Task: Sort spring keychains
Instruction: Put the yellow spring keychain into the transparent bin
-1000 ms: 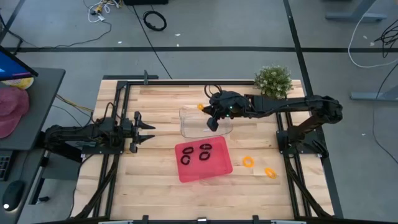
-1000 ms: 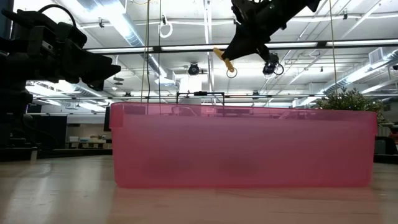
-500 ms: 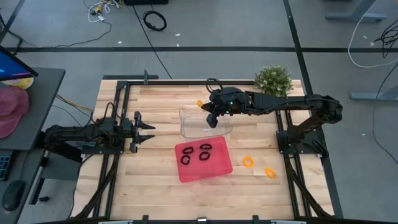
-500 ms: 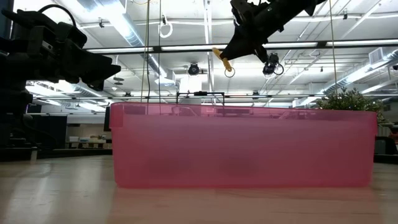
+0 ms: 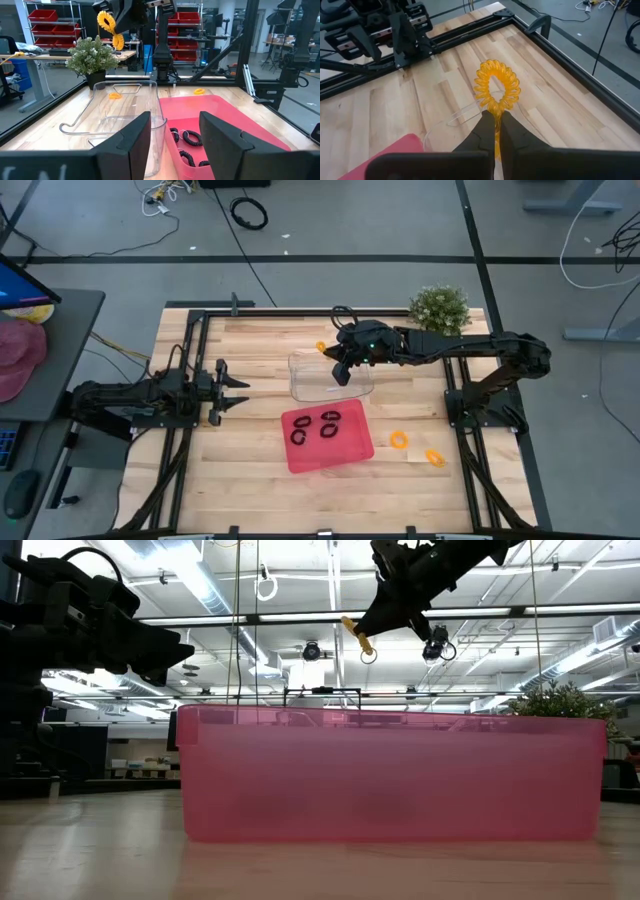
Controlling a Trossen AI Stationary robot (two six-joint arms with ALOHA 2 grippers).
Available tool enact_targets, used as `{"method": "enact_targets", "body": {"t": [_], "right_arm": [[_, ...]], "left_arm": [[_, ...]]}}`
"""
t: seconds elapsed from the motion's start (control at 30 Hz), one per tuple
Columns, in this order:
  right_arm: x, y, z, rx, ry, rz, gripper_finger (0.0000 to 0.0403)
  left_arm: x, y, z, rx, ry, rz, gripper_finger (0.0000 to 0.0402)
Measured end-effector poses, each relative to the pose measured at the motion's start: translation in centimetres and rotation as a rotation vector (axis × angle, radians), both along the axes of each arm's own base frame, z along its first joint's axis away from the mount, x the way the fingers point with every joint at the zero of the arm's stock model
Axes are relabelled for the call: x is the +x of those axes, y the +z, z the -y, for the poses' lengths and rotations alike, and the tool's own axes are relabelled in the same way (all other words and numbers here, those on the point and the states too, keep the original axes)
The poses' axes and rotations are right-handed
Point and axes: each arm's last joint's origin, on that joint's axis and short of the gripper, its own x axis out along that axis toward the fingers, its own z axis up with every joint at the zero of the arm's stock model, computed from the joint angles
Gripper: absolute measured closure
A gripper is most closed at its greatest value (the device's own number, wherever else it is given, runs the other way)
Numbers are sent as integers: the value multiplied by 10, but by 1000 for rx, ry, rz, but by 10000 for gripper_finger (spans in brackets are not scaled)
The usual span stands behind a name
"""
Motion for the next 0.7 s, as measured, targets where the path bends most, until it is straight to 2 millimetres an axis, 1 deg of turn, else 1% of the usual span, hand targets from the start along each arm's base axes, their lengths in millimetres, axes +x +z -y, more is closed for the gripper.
{"method": "enact_targets", "body": {"t": [0.7], "right_arm": [[0, 0, 0, 14, 8, 3, 403]], "left_arm": [[0, 0, 0, 0, 0, 0, 229]]}}
